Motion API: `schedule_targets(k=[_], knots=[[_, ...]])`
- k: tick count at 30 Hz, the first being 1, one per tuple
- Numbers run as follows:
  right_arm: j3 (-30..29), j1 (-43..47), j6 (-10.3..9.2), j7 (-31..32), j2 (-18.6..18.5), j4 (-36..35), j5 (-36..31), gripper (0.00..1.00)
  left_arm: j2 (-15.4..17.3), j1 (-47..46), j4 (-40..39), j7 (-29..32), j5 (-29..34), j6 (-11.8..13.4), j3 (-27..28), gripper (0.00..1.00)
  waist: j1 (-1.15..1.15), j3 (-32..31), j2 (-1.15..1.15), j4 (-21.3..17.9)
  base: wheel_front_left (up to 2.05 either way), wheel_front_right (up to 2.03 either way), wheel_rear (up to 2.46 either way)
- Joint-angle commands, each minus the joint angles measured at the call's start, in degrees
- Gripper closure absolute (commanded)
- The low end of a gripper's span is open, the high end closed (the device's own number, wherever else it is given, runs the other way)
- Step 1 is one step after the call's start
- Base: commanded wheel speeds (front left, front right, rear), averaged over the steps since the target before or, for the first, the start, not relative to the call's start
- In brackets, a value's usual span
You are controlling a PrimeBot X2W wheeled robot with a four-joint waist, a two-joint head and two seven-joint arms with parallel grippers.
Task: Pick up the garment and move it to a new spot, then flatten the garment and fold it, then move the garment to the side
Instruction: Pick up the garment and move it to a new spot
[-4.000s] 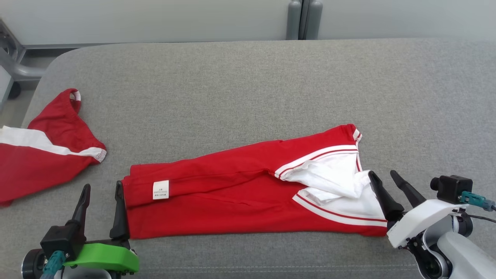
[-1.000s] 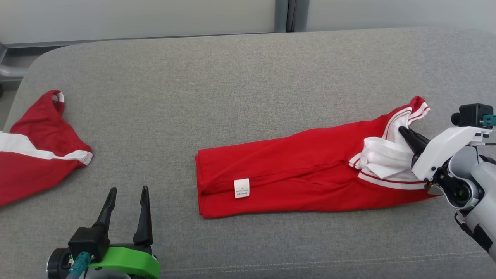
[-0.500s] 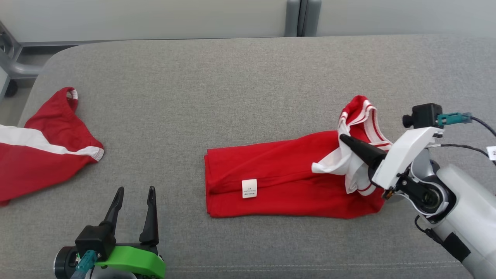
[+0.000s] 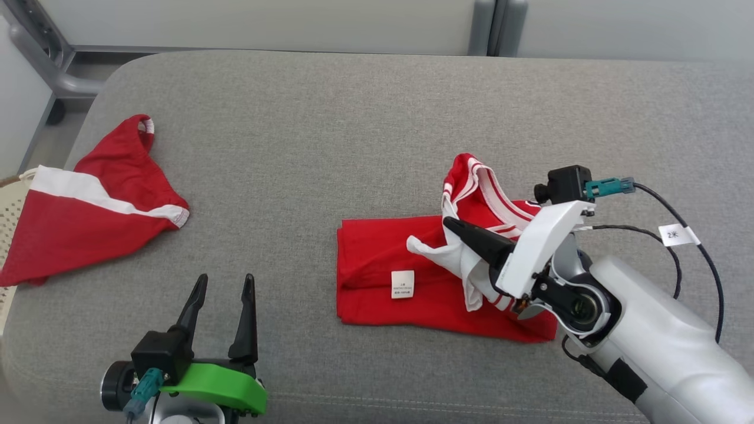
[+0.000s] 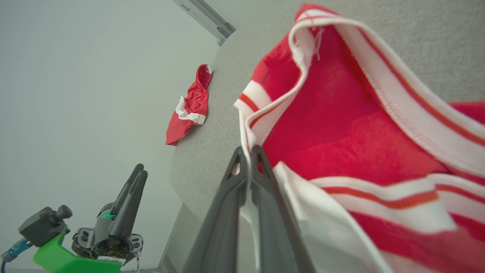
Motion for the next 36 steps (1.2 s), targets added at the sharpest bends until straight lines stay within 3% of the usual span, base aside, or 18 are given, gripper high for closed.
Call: schedule_targets(k=[1, 14, 31, 32, 33, 34, 35, 36], knots=[[0.3, -0.7, 0.02, -0.6, 1.2, 0.7, 0.0, 1.0, 0.1, -1.0, 0.1, 0.1, -0.7, 0.3, -0.2, 0.0, 0.0, 0.3, 0.0, 0.7, 0.0, 0.0, 0.0], [4.0, -3.5, 0.02, -2.7, 9.2, 7.8, -2.6, 1.0, 0.1, -2.3, 0.4, 0.1, -1.7, 1.2, -2.9, 0.0, 0.0, 0.8, 0.0, 3.4, 0.0, 0.0, 0.0], [6.3, -7.0, 0.02, -7.9, 14.0, 19.3, -5.6, 1.0, 0.1, -2.8, 0.8, 0.1, -2.8, 1.9, -4.4, 0.0, 0.0, 0.9, 0.0, 5.6, 0.0, 0.0, 0.0], [6.3, -7.1, 0.02, -8.5, 14.2, 19.6, -5.6, 0.84, 0.1, -2.8, 0.8, 0.1, -2.8, 1.9, -4.3, 0.0, 0.0, 0.9, 0.0, 5.7, 0.0, 0.0, 0.0], [6.4, -7.2, 0.02, -9.1, 14.3, 19.7, -5.7, 0.51, 0.1, -2.8, 0.8, 0.1, -2.8, 1.9, -4.3, 0.0, 0.0, 0.8, 0.0, 5.7, 0.0, 0.0, 0.0], [6.4, -7.2, 0.02, -9.6, 14.4, 19.8, -5.5, 0.08, 0.1, -2.8, 0.9, 0.1, -2.7, 1.8, -4.2, 0.0, 0.0, 0.8, 0.0, 5.7, 0.0, 0.0, 0.0], [6.5, -7.2, 0.02, -9.8, 14.4, 19.8, -5.1, 0.0, 0.1, -2.7, 0.9, 0.1, -2.6, 1.8, -4.1, 0.0, 0.0, 0.7, 0.0, 5.7, 0.0, 0.0, 0.0], [6.5, -7.1, 0.02, -10.3, 14.5, 19.2, -4.7, 0.0, 0.1, -2.7, 0.9, 0.1, -2.5, 1.8, -4.0, 0.0, 0.0, 0.6, 0.0, 5.7, 0.0, 0.0, 0.0]])
